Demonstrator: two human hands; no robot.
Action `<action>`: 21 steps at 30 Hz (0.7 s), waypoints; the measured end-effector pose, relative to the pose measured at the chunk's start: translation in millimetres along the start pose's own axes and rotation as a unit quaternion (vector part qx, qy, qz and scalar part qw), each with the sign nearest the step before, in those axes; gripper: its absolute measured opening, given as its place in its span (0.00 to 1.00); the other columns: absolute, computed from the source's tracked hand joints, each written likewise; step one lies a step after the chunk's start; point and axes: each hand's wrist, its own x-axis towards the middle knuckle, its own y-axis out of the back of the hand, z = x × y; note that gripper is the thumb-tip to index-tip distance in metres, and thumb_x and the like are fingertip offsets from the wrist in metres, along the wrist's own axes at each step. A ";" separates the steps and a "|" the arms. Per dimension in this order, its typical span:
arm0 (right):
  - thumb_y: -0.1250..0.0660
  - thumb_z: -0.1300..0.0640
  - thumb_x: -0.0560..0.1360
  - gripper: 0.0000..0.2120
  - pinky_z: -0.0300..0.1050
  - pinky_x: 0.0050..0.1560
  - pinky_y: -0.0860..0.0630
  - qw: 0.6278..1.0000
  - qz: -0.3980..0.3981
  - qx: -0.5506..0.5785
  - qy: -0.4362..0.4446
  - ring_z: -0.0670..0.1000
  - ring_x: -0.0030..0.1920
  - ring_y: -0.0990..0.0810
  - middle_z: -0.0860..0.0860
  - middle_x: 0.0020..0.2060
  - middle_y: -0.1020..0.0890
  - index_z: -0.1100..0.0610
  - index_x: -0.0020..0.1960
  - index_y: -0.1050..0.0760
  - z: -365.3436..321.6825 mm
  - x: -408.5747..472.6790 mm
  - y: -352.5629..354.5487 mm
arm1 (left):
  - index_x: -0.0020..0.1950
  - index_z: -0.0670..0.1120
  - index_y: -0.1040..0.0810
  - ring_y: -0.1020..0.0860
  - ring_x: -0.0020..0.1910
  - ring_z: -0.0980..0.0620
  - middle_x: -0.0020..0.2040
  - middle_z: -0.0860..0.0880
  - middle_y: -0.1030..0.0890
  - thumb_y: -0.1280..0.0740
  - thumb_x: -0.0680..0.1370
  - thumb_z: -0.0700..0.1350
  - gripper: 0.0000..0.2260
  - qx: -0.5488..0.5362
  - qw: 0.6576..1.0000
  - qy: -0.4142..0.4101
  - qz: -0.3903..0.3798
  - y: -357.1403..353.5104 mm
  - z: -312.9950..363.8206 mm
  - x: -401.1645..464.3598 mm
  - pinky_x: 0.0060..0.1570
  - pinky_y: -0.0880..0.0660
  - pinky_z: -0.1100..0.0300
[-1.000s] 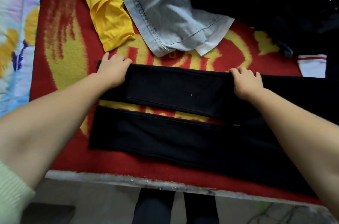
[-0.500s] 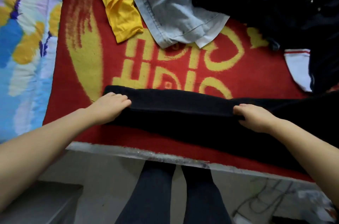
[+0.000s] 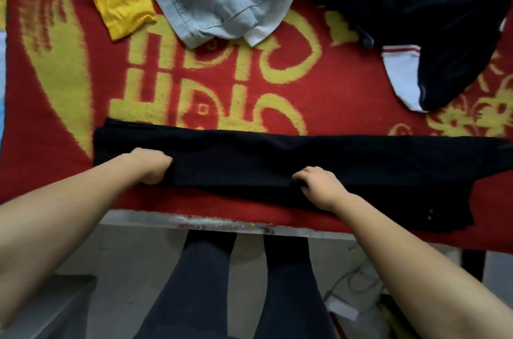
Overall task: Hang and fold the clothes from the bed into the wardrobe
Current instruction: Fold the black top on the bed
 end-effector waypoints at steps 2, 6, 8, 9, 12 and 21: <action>0.41 0.61 0.78 0.20 0.48 0.63 0.33 0.998 0.064 0.019 -0.022 0.53 0.65 0.29 0.51 0.65 0.26 0.52 0.69 0.30 33.4 -15.0 7.9 | 0.55 0.45 0.29 0.23 0.55 0.45 0.57 0.46 0.24 0.43 0.79 0.44 0.08 -0.012 0.995 -0.050 0.080 38.7 50.5 -0.6 0.43 0.28 0.55; 0.39 0.63 0.75 0.27 0.52 0.69 0.38 0.985 0.136 0.008 -0.110 0.54 0.70 0.34 0.52 0.69 0.31 0.52 0.73 0.35 138.7 -62.5 16.0 | 0.56 0.44 0.29 0.25 0.54 0.44 0.54 0.45 0.25 0.44 0.80 0.46 0.09 -0.062 0.957 -0.173 0.222 113.8 194.0 2.1 0.41 0.32 0.54; 0.37 0.62 0.75 0.32 0.58 0.73 0.46 0.978 0.121 -0.026 -0.165 0.54 0.75 0.44 0.54 0.74 0.39 0.51 0.77 0.43 199.0 -87.2 12.4 | 0.61 0.45 0.31 0.27 0.57 0.44 0.57 0.45 0.27 0.43 0.80 0.48 0.12 -0.071 0.936 -0.210 0.272 139.2 268.5 6.6 0.44 0.31 0.53; 0.36 0.60 0.75 0.36 0.60 0.74 0.50 0.976 0.096 -0.045 -0.192 0.54 0.77 0.50 0.54 0.76 0.44 0.50 0.78 0.48 229.5 -99.5 8.8 | 0.64 0.45 0.32 0.28 0.58 0.44 0.58 0.44 0.28 0.42 0.80 0.49 0.14 -0.070 0.929 -0.216 0.292 147.7 305.1 10.6 0.46 0.30 0.52; 0.34 0.54 0.75 0.44 0.64 0.73 0.55 0.966 0.025 -0.087 -0.240 0.53 0.77 0.62 0.52 0.78 0.58 0.48 0.78 0.62 308.7 -129.2 -11.3 | 0.70 0.45 0.37 0.31 0.61 0.44 0.62 0.44 0.32 0.40 0.79 0.52 0.22 -0.059 0.931 -0.168 0.318 156.2 403.0 30.3 0.51 0.30 0.51; 0.38 0.64 0.75 0.28 0.59 0.66 0.41 0.944 0.244 -0.097 -0.200 0.58 0.71 0.38 0.57 0.71 0.35 0.56 0.74 0.39 388.6 -115.2 -28.8 | 0.60 0.43 0.32 0.28 0.51 0.43 0.53 0.45 0.30 0.39 0.75 0.38 0.13 -0.025 0.924 -0.084 0.371 159.6 428.1 68.0 0.37 0.38 0.53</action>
